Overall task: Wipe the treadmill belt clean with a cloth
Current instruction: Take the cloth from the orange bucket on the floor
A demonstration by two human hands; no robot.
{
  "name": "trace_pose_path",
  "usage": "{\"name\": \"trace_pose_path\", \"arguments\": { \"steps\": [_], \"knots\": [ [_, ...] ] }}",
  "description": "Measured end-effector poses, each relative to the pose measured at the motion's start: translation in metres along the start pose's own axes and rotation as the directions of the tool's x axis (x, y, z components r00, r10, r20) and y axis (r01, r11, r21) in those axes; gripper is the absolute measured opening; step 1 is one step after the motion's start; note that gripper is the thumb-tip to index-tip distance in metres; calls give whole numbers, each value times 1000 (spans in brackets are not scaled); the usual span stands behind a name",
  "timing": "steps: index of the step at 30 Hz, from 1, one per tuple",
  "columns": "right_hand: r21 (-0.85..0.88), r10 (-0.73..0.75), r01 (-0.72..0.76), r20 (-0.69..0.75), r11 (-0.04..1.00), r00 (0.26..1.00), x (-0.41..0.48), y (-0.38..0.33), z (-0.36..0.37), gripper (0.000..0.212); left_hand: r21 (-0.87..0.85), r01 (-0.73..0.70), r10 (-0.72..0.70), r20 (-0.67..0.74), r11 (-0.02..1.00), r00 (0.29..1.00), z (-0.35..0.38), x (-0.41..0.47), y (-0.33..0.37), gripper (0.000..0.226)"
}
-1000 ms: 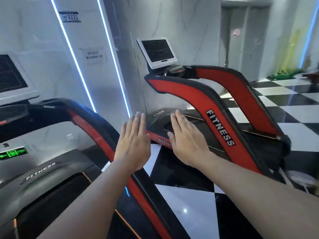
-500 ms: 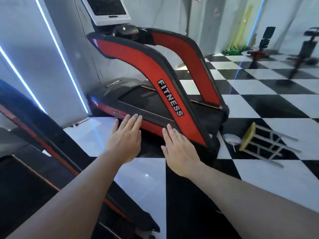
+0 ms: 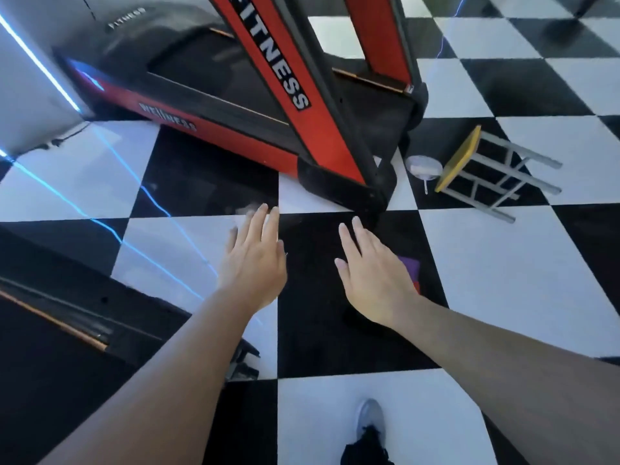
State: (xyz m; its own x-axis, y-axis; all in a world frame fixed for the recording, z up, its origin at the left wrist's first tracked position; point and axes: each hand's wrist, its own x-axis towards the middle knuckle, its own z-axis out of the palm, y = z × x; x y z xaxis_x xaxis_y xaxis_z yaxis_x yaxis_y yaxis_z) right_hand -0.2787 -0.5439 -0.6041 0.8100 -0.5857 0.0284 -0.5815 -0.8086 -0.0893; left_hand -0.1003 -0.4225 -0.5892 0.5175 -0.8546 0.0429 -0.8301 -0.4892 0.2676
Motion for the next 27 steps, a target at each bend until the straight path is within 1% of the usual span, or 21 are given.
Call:
{"name": "trace_pose_path", "arguments": {
  "steps": [3,6,11,14,16,19,23,27],
  "knots": [
    [19,90,-91,64,996,994,-14,29,44,61,-2,-19,19,47,1000,999,56,12,7,58],
    [33,139,-144,121,989,983,-28,55,96,61,-39,-23,26,82,999,996,118,24,19,58],
    [45,172,-184,200,982,965,-36,95,185,62,-115,19,-8,92,993,996,210,29,35,56],
    [54,177,-195,242,979,954,-44,119,241,60,-124,-14,28,111,992,993,267,22,42,53],
    [58,165,-186,264,981,950,-49,135,274,57,-90,-36,48,145,995,988,304,18,43,53],
    [30,107,-122,312,992,944,-55,157,315,56,-80,-1,18,214,997,977,350,15,45,55],
    [1,88,-96,378,995,922,-52,184,364,55,-83,17,4,244,996,970,403,19,53,55],
    [1,66,-75,458,997,886,-41,202,417,42,-97,122,-98,230,988,968,451,38,56,56]
  ]
}}
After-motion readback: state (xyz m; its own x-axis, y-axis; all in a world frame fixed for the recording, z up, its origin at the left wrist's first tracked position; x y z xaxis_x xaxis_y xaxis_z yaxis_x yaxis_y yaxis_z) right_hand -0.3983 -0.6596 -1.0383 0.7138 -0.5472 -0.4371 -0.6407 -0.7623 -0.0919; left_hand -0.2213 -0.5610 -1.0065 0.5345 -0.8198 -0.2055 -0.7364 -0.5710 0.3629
